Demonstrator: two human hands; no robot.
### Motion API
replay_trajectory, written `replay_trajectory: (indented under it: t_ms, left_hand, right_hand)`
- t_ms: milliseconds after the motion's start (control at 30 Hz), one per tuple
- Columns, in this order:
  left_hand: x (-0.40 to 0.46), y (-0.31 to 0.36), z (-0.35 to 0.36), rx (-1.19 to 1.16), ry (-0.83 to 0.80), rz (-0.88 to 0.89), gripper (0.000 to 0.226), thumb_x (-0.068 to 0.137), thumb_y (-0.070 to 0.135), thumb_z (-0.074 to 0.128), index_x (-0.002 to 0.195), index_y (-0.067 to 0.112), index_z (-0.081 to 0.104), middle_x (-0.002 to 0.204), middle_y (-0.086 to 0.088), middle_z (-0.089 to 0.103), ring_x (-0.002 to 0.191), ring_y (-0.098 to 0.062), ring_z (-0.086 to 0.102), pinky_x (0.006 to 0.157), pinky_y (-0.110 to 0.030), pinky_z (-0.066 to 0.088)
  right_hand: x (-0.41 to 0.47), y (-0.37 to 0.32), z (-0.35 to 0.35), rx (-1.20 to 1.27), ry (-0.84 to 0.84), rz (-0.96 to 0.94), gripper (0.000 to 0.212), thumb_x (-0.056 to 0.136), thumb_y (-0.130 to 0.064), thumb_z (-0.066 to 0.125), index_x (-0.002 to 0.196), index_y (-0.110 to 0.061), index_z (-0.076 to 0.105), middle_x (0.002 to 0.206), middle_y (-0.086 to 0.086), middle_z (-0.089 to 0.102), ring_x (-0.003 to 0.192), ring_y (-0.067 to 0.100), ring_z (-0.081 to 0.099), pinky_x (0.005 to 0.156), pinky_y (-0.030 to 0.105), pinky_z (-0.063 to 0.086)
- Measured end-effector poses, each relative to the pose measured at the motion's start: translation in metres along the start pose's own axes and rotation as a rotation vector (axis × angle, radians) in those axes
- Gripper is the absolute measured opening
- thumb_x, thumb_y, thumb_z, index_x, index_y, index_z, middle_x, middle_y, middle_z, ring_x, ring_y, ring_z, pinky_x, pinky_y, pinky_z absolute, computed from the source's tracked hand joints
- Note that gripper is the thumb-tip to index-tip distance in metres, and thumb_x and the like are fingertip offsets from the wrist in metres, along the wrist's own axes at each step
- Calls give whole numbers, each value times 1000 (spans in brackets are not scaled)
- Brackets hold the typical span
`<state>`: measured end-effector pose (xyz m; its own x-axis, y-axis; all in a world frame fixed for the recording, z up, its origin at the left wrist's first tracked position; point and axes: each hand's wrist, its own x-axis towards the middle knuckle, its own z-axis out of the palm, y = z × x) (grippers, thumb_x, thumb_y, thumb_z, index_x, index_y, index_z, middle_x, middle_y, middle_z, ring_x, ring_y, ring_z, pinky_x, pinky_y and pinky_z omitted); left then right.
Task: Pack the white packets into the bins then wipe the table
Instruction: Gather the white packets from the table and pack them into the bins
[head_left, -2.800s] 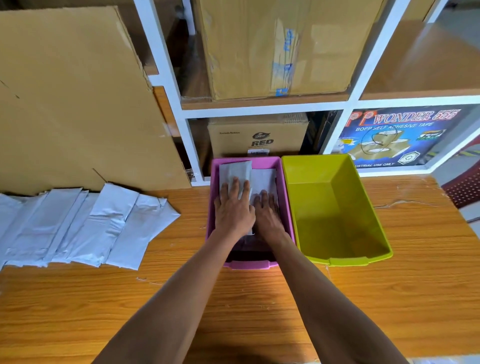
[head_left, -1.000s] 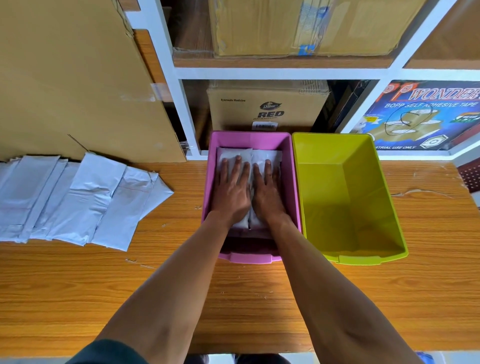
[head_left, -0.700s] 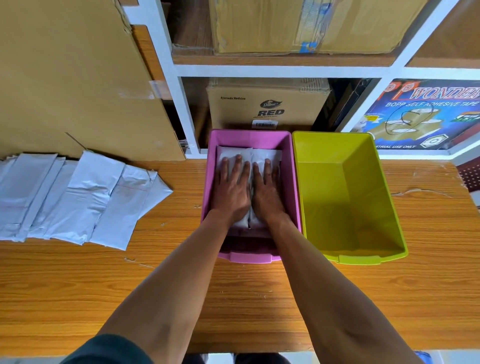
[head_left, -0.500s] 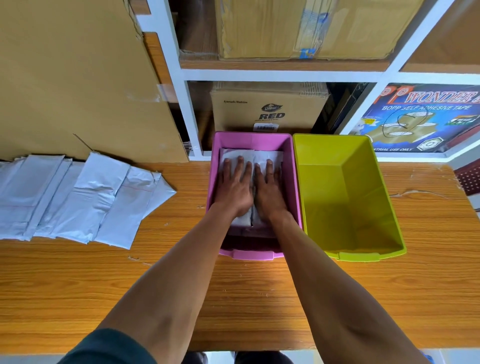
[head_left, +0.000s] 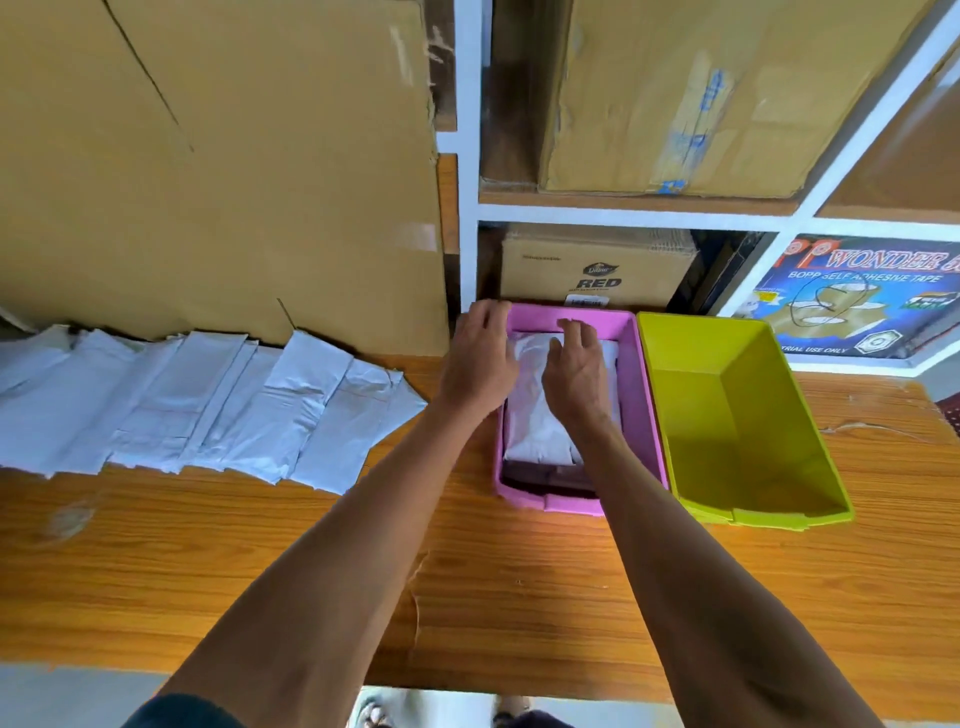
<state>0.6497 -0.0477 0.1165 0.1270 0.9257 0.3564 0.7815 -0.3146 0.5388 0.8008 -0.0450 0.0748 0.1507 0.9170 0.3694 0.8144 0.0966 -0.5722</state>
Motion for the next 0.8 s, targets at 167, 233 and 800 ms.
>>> replay_trajectory:
  t_ms: [167, 233, 800]
  left_hand:
    - [-44, -65, -48, 45, -8, -161, 38, 105, 13, 49, 142, 13, 55, 142, -9, 54, 130, -30, 53, 97, -51, 55]
    - [-65, -94, -66, 69, -26, -202, 36, 107, 19, 48, 142, 15, 55, 144, -6, 53, 131, -29, 52, 94, -49, 56]
    - [-132, -273, -139, 402, -331, -357, 62, 104, 41, 59, 158, 21, 37, 165, -13, 31, 149, -36, 32, 110, -49, 43]
  right_hand:
    - [-27, -67, 22, 51, 98, -123, 17, 102, -1, 52, 115, 3, 61, 112, 25, 61, 96, 43, 56, 79, 48, 47]
    - [-44, -92, 37, 97, 74, -133, 16, 103, -4, 50, 114, -1, 61, 112, 21, 61, 95, 41, 57, 77, 47, 47]
    - [-129, -201, 209, -69, -527, -68, 54, 105, -32, 58, 152, -10, 43, 156, 21, 40, 139, 42, 44, 112, 51, 44]
